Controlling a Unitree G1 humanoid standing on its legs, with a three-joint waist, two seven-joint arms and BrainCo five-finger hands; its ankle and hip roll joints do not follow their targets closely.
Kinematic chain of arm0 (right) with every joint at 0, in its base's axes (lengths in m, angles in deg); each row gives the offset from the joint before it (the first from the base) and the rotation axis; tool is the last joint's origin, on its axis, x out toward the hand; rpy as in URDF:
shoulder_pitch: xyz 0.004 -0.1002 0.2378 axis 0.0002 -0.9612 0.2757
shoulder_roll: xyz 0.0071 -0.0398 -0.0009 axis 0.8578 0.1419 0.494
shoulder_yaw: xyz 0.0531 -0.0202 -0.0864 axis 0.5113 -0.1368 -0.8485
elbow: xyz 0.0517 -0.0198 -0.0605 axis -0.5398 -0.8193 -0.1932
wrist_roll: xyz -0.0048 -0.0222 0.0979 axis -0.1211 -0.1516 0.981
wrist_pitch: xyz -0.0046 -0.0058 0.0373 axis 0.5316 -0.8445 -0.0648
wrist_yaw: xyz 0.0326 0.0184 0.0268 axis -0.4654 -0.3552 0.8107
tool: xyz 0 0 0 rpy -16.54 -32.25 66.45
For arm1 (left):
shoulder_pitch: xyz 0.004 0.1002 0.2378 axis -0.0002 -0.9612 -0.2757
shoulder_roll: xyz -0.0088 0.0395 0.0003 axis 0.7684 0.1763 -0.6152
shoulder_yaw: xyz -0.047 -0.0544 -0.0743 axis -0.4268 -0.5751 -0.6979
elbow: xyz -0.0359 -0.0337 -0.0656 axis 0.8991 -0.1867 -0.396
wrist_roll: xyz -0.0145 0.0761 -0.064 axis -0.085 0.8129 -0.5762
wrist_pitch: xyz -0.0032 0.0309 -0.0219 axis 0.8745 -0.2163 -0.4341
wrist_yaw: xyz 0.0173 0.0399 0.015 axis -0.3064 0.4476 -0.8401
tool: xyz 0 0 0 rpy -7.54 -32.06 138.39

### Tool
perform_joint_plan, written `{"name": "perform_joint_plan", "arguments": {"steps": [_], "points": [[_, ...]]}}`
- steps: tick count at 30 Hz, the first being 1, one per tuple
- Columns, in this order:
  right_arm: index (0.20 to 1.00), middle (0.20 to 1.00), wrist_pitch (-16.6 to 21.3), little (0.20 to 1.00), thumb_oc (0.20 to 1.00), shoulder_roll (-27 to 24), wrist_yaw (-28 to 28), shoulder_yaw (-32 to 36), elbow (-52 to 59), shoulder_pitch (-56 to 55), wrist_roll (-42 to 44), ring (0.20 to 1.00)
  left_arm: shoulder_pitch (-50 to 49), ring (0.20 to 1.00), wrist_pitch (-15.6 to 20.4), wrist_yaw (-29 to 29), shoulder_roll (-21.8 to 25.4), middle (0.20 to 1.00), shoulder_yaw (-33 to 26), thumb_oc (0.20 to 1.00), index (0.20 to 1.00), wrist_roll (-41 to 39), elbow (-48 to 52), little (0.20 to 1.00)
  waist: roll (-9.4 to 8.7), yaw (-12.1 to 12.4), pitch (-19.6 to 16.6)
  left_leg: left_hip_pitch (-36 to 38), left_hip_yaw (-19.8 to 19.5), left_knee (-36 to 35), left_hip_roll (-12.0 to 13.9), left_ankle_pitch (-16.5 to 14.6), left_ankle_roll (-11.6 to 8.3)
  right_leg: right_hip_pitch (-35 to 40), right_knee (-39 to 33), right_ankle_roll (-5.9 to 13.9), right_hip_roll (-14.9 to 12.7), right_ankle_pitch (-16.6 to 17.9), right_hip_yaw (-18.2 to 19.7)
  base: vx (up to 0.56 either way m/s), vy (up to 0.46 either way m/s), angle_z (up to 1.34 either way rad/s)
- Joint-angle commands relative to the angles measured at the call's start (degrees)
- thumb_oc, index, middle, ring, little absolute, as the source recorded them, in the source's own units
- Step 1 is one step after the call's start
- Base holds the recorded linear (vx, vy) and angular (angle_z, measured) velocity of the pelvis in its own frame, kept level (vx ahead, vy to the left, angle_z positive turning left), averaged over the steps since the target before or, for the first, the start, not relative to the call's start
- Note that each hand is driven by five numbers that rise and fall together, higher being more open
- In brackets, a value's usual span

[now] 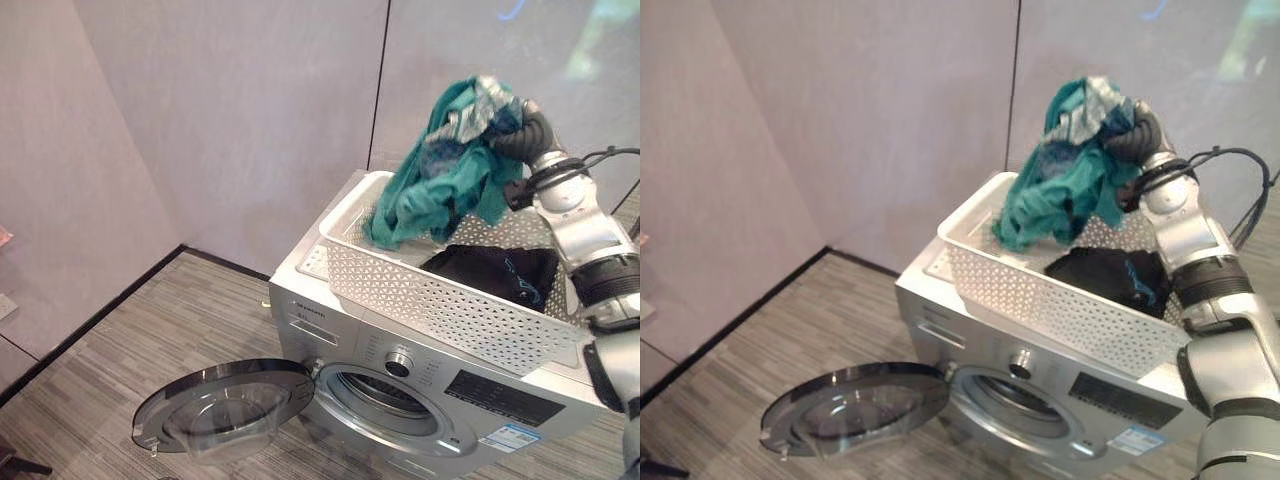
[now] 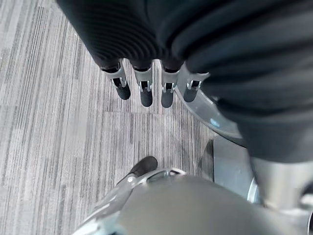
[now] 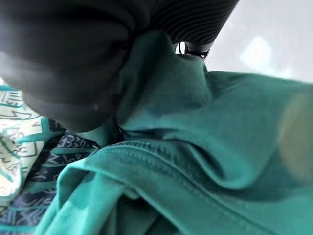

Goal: Grab the laundry basket,head to the washer,open it,put in the laundry and shut it.

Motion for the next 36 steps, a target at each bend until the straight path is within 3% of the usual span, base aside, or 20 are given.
{"name": "perform_joint_plan", "arguments": {"steps": [1,3,6,9,14,18,22,26,30,36], "points": [[0.2,0.2,6.9,0.2,0.2,1.5,-4.7,1.8,-0.2,10.9,10.9,0.2,1.6,1.0,-0.1,-2.4,1.2,1.0,0.6,1.0,1.0,-1.0,-3.4,1.0,-3.58,0.9,0.2,-0.6,-3.2,0.2,-1.1,1.7,-1.67,5.3,0.6,2.17,-0.6,-1.2,2.0,-0.05,-0.017,0.01],[0.2,0.2,7.6,0.2,0.2,1.8,-4.6,1.8,0.9,11.7,12.5,0.2,1.6,1.0,-0.1,-2.6,1.2,1.0,0.7,1.0,1.0,-0.9,-3.4,1.0,-3.48,0.7,0.1,-0.5,-3.2,0.2,-1.0,1.8,-1.74,5.3,0.6,2.09,-0.5,-1.2,2.1,-0.05,-0.018,0.0],[0.2,0.2,10.7,0.2,0.2,5.3,-8.6,2.6,1.8,17.0,19.4,0.2,2.0,1.0,0.5,-3.7,1.4,1.0,1.7,1.0,1.0,-1.8,-2.6,1.0,-3.24,0.5,-0.4,-0.6,-3.5,0.2,-0.9,2.3,-2.04,5.4,1.0,1.73,-0.3,-1.4,1.9,-0.05,-0.032,0.0],[0.2,0.2,11.9,0.2,0.2,7.4,-11.4,1.7,-1.4,24.3,20.9,0.2,2.6,1.0,1.1,-4.3,1.5,1.0,4.0,1.0,1.0,-2.1,-1.0,1.0,-3.12,0.3,-0.8,-0.8,-4.1,0.2,-0.8,3.0,-2.51,5.6,1.5,1.41,-0.1,-1.9,1.1,-0.03,-0.028,0.06],[0.2,0.2,12.2,0.2,0.2,5.9,-13.5,-2.5,-11.5,35.2,20.6,0.2,3.9,1.0,3.0,-4.8,2.7,1.0,6.3,1.0,1.0,-4.6,2.1,1.0,-3.39,1.1,-1.4,-1.5,-5.8,0.2,-0.9,3.5,-2.94,6.1,1.8,1.34,-0.1,-2.4,-0.6,-0.01,-0.02,0.25],[0.2,0.2,12.2,0.2,0.2,3.6,-12.5,-6.3,-16.2,40.5,21.1,0.2,1.3,1.0,5.3,-3.6,7.4,1.0,9.2,1.0,1.0,-7.9,15.7,1.0,-3.4,2.6,-1.4,-1.7,-7.7,0.2,-1.2,3.8,-2.94,6.9,1.9,1.42,-0.3,-2.8,-2.9,0.0,-0.02,0.3],[0.2,0.2,12.7,0.2,0.2,2.9,-12.6,-5.9,-14.7,39.4,20.3,0.2,-2.4,1.0,5.7,-1.1,12.9,1.0,10.0,1.0,1.0,-8.6,28.4,1.0,-2.98,3.3,-1.2,-1.6,-8.8,0.2,-1.4,3.8,-2.82,7.7,2.1,1.42,-0.5,-3.1,-4.1,0.01,-0.007,0.16],[0.2,0.2,13.5,0.2,0.2,2.1,-12.2,-4.6,-9.6,35.1,19.3,0.2,-8.0,1.0,5.9,4.4,24.3,1.0,9.9,1.0,1.0,-9.4,49.1,1.0,-1.7,4.2,-0.4,-1.6,-10.7,0.2,-1.6,4.1,-2.83,8.4,3.3,1.26,-0.8,-4.1,-6.1,0.0,0.002,0.3],[0.2,0.2,14.2,0.2,0.2,3.4,-11.7,-3.0,-6.9,32.5,20.8,0.2,-9.2,1.0,5.2,4.9,25.7,1.0,9.4,1.0,1.0,-9.6,51.2,1.0,-1.68,3.9,-0.3,-1.6,-11.3,0.2,-1.8,4.3,-2.86,8.7,3.5,1.12,-0.9,-4.6,-6.8,-0.01,0.001,0.26],[0.2,0.2,16.5,0.2,0.2,9.5,-11.1,1.9,7.0,21.5,24.4,0.2,-9.3,1.0,4.0,4.2,20.6,1.0,11.4,1.0,1.0,-8.4,46.5,1.0,-1.0,3.0,0.0,-1.3,-11.1,0.2,-2.0,4.4,-2.94,9.0,3.8,0.81,-1.1,-5.0,-6.8,0.0,-0.001,0.05]]}}
